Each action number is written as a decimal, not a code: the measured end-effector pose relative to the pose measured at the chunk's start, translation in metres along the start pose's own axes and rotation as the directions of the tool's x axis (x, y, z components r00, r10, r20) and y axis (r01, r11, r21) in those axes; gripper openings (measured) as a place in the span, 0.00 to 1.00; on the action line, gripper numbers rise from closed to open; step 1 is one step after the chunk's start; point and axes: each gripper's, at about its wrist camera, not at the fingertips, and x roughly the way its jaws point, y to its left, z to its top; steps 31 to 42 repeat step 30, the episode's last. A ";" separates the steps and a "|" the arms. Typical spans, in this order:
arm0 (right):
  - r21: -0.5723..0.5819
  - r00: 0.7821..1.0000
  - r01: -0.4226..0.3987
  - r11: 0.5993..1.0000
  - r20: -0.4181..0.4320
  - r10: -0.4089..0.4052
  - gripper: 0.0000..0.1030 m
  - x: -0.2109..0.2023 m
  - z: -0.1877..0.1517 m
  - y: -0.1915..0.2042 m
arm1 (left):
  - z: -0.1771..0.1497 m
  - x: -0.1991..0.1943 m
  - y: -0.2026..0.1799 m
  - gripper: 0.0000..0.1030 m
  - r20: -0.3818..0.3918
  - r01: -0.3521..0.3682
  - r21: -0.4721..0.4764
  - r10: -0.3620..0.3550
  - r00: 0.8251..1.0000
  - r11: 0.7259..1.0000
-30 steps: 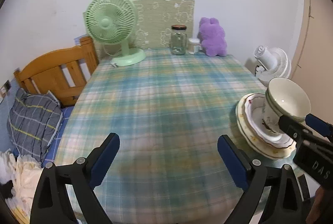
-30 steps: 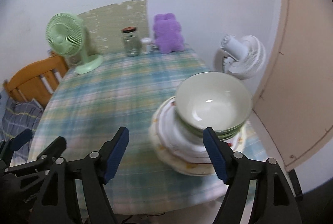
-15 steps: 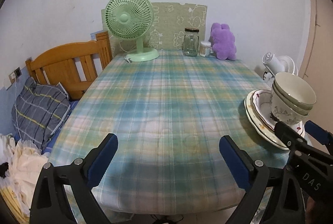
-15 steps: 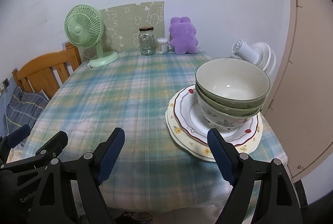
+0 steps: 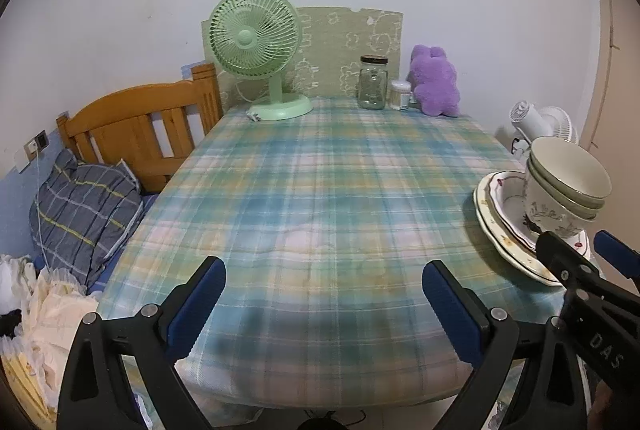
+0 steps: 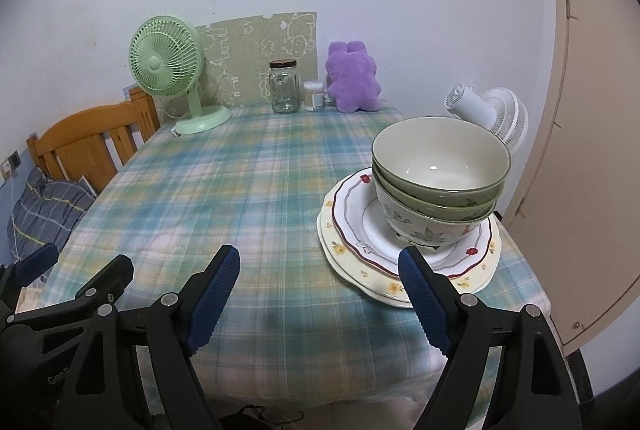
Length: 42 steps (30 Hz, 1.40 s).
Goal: Organize plates and bowls
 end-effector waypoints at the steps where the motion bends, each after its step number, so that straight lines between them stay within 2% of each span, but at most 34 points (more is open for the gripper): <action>1: 0.007 1.000 0.005 1.000 -0.005 -0.005 0.81 0.000 0.000 -0.001 | 0.000 -0.001 -0.001 0.97 0.004 0.001 0.006 -0.001 1.000 1.000; 42: 0.020 0.999 0.021 1.000 -0.034 -0.021 0.81 0.002 0.002 -0.009 | 0.004 -0.004 -0.009 1.00 0.007 0.014 0.005 -0.014 1.000 1.000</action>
